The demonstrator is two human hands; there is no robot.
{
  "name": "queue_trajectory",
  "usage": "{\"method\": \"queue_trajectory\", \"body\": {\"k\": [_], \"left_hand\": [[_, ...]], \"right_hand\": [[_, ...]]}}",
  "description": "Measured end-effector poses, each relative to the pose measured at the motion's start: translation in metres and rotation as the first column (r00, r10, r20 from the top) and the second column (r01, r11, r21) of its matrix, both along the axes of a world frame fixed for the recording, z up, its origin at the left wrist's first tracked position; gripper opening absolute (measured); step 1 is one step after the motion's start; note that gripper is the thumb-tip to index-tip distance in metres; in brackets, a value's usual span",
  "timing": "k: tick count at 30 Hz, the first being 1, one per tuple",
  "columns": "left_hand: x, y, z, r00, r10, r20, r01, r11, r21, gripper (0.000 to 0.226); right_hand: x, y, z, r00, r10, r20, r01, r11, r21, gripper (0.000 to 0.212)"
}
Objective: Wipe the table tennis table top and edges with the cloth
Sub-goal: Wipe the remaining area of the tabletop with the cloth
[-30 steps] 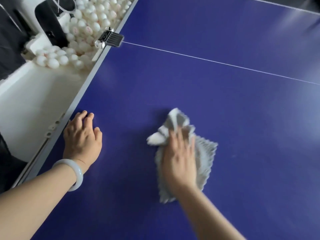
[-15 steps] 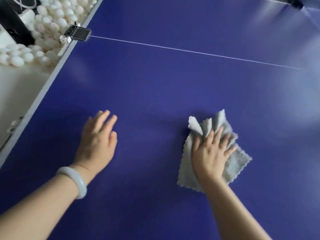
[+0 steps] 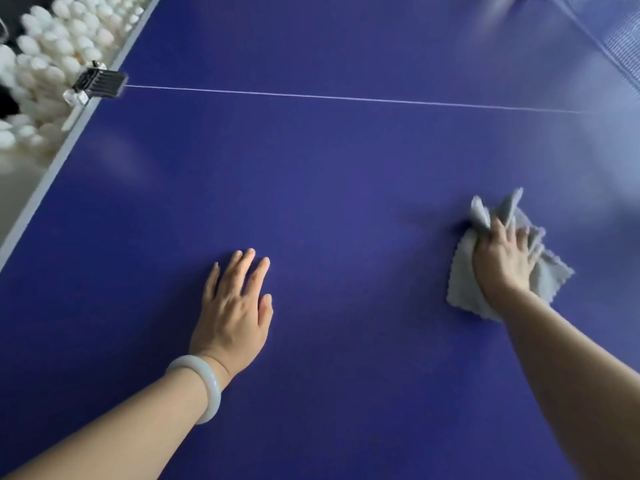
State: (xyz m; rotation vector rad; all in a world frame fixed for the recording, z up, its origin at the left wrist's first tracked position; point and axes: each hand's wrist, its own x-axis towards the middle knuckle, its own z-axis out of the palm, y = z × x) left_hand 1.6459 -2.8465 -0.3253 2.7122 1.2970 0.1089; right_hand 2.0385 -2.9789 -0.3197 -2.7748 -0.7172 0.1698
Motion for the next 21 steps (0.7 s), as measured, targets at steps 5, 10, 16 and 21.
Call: {"method": "queue_trajectory", "body": {"k": [5, 10, 16, 21], "left_hand": [[0.001, -0.001, 0.003, 0.999, 0.001, 0.038, -0.001, 1.000, -0.012, 0.062], [0.001, -0.001, 0.001, 0.996, 0.004, 0.085, -0.002, 1.000, -0.024, 0.061], [-0.001, 0.000, -0.003, 0.992, 0.022, 0.124, -0.018, 0.999, -0.031, 0.051], [-0.002, 0.002, -0.002, 0.992, 0.025, 0.127, -0.020, 0.999, -0.044, 0.052]], "right_hand": [[-0.146, 0.064, 0.007, 0.831, 0.495, 0.253, -0.523, 0.851, 0.055, 0.072], [-0.224, -0.012, -0.012, 0.434, 0.901, 0.005, -0.879, 0.423, 0.219, 0.049], [-0.064, -0.058, -0.006, 0.913, 0.408, 0.007, -0.408, 0.913, 0.034, 0.050], [-0.155, -0.036, -0.006, 0.933, 0.342, 0.113, -0.337, 0.939, -0.059, 0.052]]}}
